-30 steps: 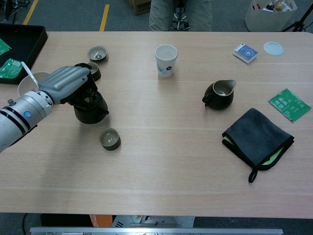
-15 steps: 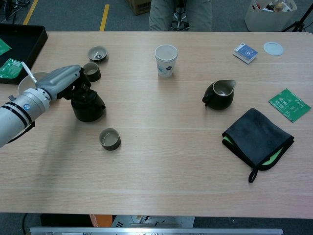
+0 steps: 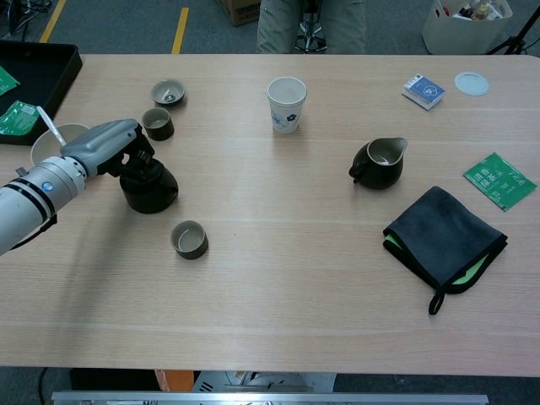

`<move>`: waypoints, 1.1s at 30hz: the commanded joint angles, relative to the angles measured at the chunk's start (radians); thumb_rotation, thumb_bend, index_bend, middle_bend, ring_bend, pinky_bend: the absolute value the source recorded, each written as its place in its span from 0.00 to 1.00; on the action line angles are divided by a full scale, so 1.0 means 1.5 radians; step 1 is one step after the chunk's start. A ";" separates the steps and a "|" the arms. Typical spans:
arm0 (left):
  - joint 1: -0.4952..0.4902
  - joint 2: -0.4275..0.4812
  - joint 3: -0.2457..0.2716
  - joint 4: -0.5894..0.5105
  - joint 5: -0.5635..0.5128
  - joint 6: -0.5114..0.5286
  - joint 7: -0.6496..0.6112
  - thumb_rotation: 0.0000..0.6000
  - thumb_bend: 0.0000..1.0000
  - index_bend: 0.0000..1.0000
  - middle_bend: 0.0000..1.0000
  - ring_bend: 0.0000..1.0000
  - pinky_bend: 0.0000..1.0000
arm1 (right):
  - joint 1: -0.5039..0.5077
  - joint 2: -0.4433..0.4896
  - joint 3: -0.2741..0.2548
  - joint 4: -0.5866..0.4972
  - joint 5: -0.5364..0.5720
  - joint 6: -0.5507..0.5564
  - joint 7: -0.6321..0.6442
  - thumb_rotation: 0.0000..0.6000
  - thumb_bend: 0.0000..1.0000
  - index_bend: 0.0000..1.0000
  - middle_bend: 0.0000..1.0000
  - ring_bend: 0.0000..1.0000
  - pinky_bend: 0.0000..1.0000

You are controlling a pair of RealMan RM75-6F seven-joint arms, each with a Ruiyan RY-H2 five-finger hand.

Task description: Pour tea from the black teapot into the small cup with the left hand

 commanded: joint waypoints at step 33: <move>-0.003 0.085 -0.003 -0.120 -0.022 0.007 -0.001 0.35 0.38 0.20 0.21 0.15 0.09 | 0.001 -0.001 0.003 0.005 0.002 0.001 0.005 1.00 0.01 0.47 0.39 0.27 0.28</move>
